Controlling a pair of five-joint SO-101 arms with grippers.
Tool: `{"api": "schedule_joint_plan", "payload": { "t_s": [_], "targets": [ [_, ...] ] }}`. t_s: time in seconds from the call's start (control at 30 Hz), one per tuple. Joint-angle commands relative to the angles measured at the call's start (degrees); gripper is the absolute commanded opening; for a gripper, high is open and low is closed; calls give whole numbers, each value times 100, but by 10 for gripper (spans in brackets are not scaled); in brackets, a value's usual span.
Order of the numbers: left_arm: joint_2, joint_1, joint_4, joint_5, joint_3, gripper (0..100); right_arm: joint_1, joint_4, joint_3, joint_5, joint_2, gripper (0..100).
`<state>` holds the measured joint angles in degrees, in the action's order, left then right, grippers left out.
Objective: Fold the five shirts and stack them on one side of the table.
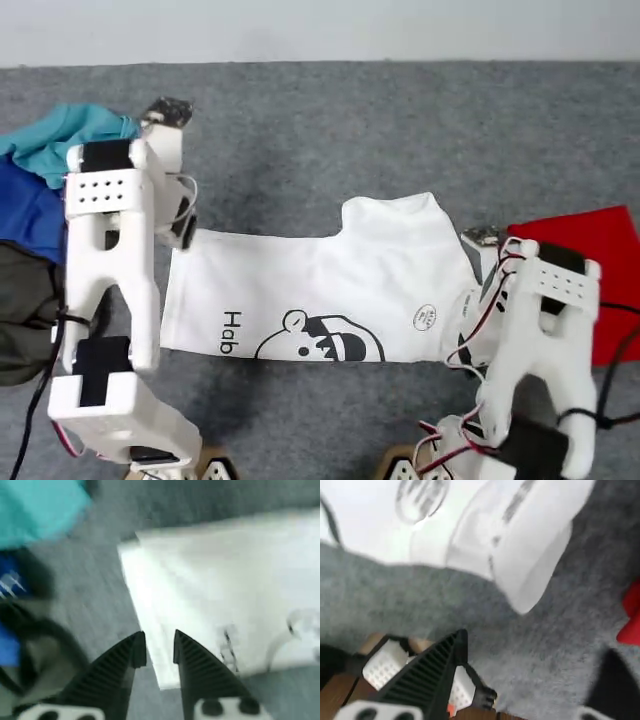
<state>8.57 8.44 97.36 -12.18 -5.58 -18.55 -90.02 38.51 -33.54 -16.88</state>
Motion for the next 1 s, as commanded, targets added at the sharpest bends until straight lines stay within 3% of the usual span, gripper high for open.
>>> {"api": "schedule_joint_plan", "payload": {
  "t_s": [0.0,0.33,0.6,0.8,0.97],
  "targets": [
    [-316,35,316,-35,251,95,-84,22,-35,-62,-488,580],
    [88,325,-88,-273,1684,95,-75,242,18,-70,-1182,578],
    [932,914,-686,-290,1921,93,4,1499,738,-53,-1182,578],
    [1284,905,-1037,-290,1938,93,629,2229,1257,-44,-1182,578],
    [1679,897,-1116,-290,1938,93,690,2914,1653,202,-1182,577]
  ]
}}
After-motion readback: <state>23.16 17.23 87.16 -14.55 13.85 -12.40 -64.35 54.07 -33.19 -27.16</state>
